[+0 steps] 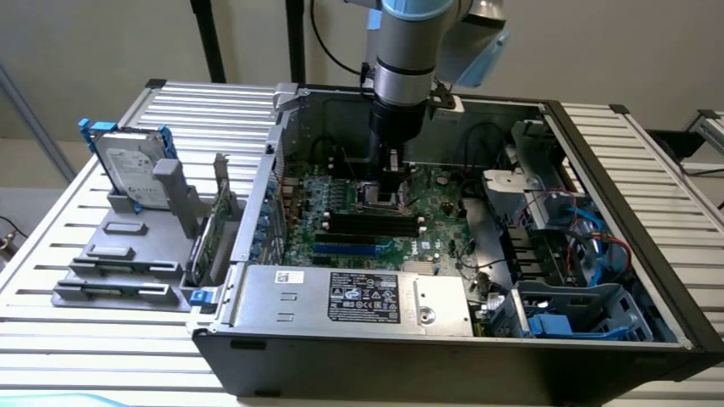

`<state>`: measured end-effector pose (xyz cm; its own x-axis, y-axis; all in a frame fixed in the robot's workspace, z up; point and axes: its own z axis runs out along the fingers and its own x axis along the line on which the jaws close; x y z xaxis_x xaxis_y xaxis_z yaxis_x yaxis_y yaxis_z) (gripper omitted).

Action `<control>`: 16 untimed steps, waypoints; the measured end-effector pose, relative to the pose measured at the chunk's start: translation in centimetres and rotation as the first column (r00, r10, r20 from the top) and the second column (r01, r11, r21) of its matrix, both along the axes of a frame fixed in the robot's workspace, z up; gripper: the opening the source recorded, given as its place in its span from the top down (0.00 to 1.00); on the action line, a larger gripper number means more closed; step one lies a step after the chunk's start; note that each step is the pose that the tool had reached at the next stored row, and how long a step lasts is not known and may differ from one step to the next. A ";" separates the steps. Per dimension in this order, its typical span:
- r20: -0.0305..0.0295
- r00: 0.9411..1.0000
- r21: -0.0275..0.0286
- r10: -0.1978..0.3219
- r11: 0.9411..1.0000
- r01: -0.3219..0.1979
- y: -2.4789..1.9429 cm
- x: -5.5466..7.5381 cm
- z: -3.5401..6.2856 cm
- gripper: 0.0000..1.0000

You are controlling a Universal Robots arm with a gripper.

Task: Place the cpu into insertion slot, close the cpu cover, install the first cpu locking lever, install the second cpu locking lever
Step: 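Place the cpu into insertion slot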

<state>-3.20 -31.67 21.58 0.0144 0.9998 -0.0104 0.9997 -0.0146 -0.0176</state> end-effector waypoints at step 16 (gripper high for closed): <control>0.000 1.000 0.000 0.000 1.000 0.000 -0.20 -4.1 0.37 0.89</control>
<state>-7.29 -31.87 21.95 0.0142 0.9998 -0.0102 0.9997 -0.0144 -0.0176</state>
